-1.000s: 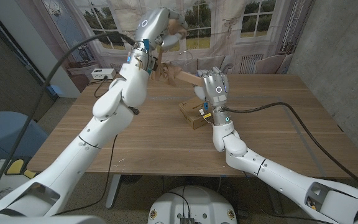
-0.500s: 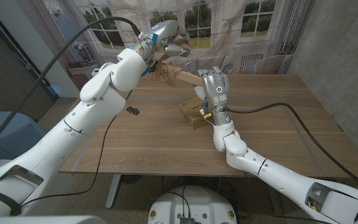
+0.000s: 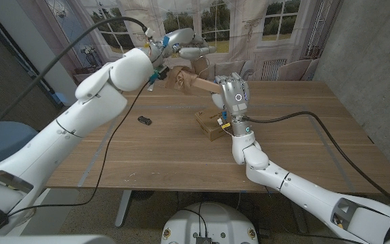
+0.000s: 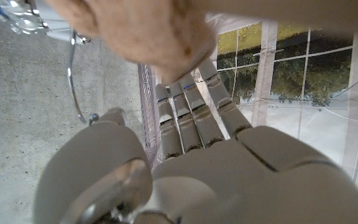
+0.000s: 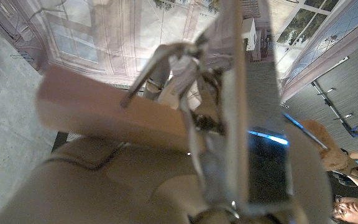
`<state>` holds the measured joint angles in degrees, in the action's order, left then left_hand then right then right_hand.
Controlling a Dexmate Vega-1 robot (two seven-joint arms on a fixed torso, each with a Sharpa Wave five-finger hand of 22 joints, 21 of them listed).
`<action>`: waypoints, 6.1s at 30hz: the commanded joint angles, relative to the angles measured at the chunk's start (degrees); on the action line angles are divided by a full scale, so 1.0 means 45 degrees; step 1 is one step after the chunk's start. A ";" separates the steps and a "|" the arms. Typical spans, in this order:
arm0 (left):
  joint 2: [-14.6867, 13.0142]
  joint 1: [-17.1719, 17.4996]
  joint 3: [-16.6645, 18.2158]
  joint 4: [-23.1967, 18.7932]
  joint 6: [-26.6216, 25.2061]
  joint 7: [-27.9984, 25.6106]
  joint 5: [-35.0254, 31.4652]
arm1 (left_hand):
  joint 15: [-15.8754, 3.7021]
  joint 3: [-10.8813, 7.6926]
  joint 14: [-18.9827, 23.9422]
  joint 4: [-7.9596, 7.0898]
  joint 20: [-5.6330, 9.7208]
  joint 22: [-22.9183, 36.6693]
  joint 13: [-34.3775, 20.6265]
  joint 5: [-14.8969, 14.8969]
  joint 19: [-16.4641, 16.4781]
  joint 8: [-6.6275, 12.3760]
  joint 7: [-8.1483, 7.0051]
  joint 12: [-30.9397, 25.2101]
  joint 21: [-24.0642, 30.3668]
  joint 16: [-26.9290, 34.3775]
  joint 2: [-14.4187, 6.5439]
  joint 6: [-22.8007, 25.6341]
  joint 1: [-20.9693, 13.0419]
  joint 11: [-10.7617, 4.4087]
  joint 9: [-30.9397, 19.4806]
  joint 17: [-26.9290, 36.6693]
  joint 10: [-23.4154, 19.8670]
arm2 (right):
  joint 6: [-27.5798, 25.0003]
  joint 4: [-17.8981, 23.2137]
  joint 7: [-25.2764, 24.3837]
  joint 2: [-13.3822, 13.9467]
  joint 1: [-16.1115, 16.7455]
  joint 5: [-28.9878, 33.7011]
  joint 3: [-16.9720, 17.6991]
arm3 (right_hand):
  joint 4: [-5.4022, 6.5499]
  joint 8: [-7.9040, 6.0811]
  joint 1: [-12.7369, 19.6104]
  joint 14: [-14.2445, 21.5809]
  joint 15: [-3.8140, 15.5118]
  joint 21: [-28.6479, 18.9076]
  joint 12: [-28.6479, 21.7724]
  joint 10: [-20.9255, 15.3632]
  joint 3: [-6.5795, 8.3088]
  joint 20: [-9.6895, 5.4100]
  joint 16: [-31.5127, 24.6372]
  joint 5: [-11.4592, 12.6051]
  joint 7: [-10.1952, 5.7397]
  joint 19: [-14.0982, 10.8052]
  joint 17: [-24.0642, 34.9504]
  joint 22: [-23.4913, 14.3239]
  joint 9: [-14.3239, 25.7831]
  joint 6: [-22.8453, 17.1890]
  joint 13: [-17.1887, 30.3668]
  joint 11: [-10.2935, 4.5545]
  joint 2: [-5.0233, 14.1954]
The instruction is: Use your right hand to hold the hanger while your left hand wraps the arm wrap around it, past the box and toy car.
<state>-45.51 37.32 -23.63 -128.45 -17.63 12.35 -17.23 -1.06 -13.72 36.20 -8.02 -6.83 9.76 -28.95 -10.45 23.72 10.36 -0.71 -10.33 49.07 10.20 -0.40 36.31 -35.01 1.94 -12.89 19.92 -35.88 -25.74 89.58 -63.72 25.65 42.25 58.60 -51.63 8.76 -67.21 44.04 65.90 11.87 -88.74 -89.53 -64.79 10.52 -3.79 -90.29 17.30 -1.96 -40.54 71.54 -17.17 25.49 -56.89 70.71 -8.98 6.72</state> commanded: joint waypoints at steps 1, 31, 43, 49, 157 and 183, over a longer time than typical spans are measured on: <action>-0.0398 0.0606 0.0471 0.0905 0.2228 -0.1754 0.1629 | 0.0435 0.0252 -0.2301 0.0080 -0.0431 0.0065 0.0645 -0.0072 -0.1875 -0.0074 -0.0409 -0.0004 -0.1385 0.0001 0.0059 -0.1588 0.0792 0.0096 0.0303 -0.0676 0.1566 | -0.0023 -0.0203 0.0055 -0.0124 -0.0146 -0.0177 -0.0001 | 0.0000 -0.0117 -0.0374 -0.0012 0.0056 -0.0060 -0.0044 -0.0038 0.0108 -0.0955 -0.0040 -0.0049 0.0088 0.0029 0.0015 -0.0035 0.0025 -0.0044 0.0042 -0.0023 0.0456; 0.2054 0.2538 0.1804 0.3324 0.8698 -0.7389 0.1302 | 0.1027 0.0862 -0.7151 0.0392 -0.0640 0.0081 0.2434 -0.0221 -0.4748 -0.0076 -0.2152 0.0001 -0.4129 0.0009 -0.0045 -0.5644 0.2325 -0.0577 0.0573 -0.1870 0.6508 | -0.0093 -0.1470 0.0254 -0.0619 -0.0843 -0.0811 -0.0333 | 0.0002 -0.0168 -0.0411 -0.0025 0.0056 -0.0068 -0.0042 -0.0029 0.0125 -0.0954 -0.0042 -0.0047 0.0105 0.0037 0.0015 -0.0036 0.0013 -0.0009 0.0043 -0.0024 0.0458; 0.2759 0.3190 0.2613 0.3634 0.9922 -0.8085 0.1557 | 0.0989 0.0876 -0.7565 0.0551 -0.0535 0.0078 0.2819 -0.0240 -0.4511 -0.0170 -0.2422 0.0019 -0.4312 0.0028 -0.0059 -0.6415 0.2318 -0.0720 0.0607 -0.1982 0.7390 | -0.0582 -0.1406 0.0886 -0.0555 -0.0875 -0.1116 -0.0317 | 0.0003 -0.0182 -0.0427 -0.0017 0.0057 -0.0057 -0.0038 -0.0017 0.0132 -0.0955 -0.0044 -0.0046 0.0104 0.0035 0.0015 -0.0025 -0.0020 -0.0028 0.0043 -0.0033 0.0454; 0.2897 0.3274 0.2717 0.4191 1.0888 -0.7332 0.3306 | 0.1001 0.0905 -0.7665 0.0636 -0.0534 0.0078 0.3052 -0.0249 -0.4444 -0.0166 -0.2550 0.0076 -0.4450 0.0070 -0.0039 -0.6844 0.2332 -0.0823 0.0625 -0.2023 0.7960 | -0.0408 -0.1282 0.0942 -0.0439 -0.0835 -0.1425 -0.0200 | 0.0003 -0.0182 -0.0436 -0.0031 0.0055 -0.0068 -0.0037 -0.0009 0.0130 -0.0970 -0.0042 -0.0044 0.0082 0.0080 0.0016 -0.0060 -0.0026 0.0001 0.0043 -0.0009 0.0443; 0.1938 0.5625 0.3804 0.3876 1.0231 -0.3828 0.9110 | 0.1410 0.1022 -0.8122 0.0935 -0.0025 0.0103 0.3839 -0.0317 -0.4175 -0.0010 -0.2189 -0.0187 -0.5073 0.0113 -0.0095 -0.7411 0.2445 0.0075 0.0637 -0.2071 0.8370 | -0.7815 0.3080 1.8737 0.1719 -0.2659 -0.1986 -0.1515 | 0.0146 0.7057 -0.1769 -0.6769 -0.0516 0.6476 1.0599 0.7198 -0.5461 0.0093 1.2220 0.2380 -0.0387 0.3940 -0.9529 0.1644 -0.3176 0.4853 -1.2004 0.1940 -0.1393; 0.1947 0.5473 0.3637 0.3881 0.9915 -0.4025 0.8866 | 0.1393 0.1005 -0.8114 0.1016 0.0000 0.0105 0.3901 -0.0327 -0.4161 -0.0030 -0.2243 -0.0224 -0.5187 0.0132 -0.0139 -0.7529 0.2397 0.0059 0.0637 -0.2078 0.8370 | -0.2180 0.4086 1.1829 0.2445 0.0543 -0.8426 0.2735 | -0.0026 1.1760 -0.5978 -1.2816 -0.2080 1.0826 1.5718 1.3160 -0.6379 0.1638 1.5864 0.2209 -0.0926 0.7455 -1.1753 0.1639 -0.3212 1.0967 -1.3127 0.1893 0.0101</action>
<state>-36.73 62.12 -6.87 -110.96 27.72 -5.40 22.98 5.22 -9.06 0.00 -3.78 -6.94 10.00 -11.45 -11.67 5.00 9.98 -10.85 -11.05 25.84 10.20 -0.64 2.84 -24.14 1.65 -9.88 10.39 1.90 -48.24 107.19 3.56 35.90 38.72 31.29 -46.68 8.97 -15.42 16.95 9.07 2.21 -40.71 -19.90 -7.01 -18.46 3.32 -19.42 27.73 -5.71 -7.42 19.03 -9.59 10.82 -9.42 11.56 0.38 6.82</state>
